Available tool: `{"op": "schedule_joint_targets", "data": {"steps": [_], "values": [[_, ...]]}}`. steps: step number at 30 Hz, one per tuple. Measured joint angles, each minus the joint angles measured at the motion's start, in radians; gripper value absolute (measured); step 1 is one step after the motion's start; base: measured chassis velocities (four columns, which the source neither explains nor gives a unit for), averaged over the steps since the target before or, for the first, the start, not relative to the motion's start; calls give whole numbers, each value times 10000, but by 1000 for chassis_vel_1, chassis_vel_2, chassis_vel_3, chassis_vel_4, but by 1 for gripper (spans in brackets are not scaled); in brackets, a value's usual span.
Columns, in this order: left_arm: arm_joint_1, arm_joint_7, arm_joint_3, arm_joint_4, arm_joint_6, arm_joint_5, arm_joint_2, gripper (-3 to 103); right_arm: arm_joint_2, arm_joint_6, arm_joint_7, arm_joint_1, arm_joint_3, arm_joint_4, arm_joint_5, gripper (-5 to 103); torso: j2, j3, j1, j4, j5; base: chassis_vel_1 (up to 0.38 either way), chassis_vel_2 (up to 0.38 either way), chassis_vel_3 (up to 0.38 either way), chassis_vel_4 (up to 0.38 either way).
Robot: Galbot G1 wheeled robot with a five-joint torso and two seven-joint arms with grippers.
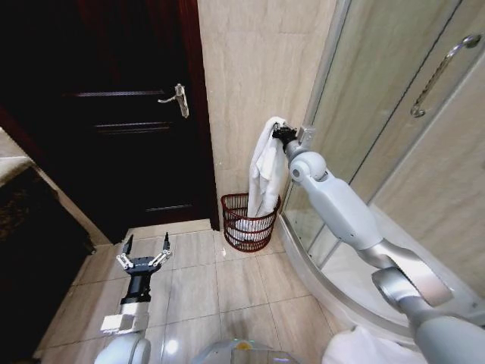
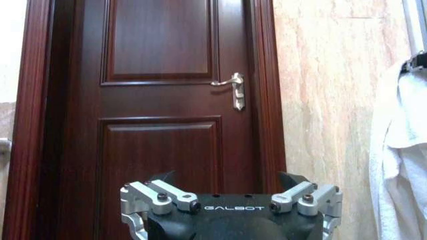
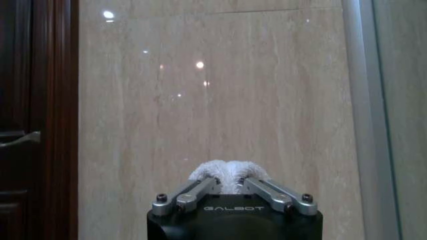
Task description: Discard the used towel into the hamper.
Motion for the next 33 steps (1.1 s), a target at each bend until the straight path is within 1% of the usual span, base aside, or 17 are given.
{"op": "schedule_joint_targets", "data": {"steps": [13,19,21,22,24,25,28,30,33], "values": [[-70,24,100,32,69,59,45,100,-428,86,-75,-539,70,632,81,4,-566,-337,-234,0,1,-3,1,5,-4],[-58,27,105,-20,82,94,43,100,-547,93,-101,-686,169,751,69,4,-759,-450,-311,0,1,-89,103,96,-86],[-56,28,123,-28,89,122,26,100,-603,95,-132,-775,225,789,59,4,-902,-529,-361,0,-1,-136,133,125,-138],[-57,27,131,-29,89,133,17,100,-616,95,-132,-807,255,809,54,4,-958,-559,-389,-1,4,-136,151,139,-145],[-57,28,134,-29,89,137,14,100,-627,96,-128,-829,269,833,51,4,-986,-578,-402,-1,3,-136,151,140,-145],[-56,27,144,-27,89,143,6,100,-647,98,-108,-871,292,904,42,4,-1046,-616,-425,-1,-2,-115,128,141,-116],[-57,25,151,-14,88,155,-3,100,-803,18,31,-1094,301,1382,4,4,-1197,-701,-485,0,3,-92,93,107,-86],[-58,25,154,-11,88,162,-3,100,-830,-2,49,-1142,302,1480,-5,4,-1220,-715,-495,1,-2,-66,64,95,-50],[-68,28,182,-4,88,198,1,100,-884,-56,84,-1311,302,1731,-58,4,-1287,-756,-525,0,2,0,0,0,0]]}}
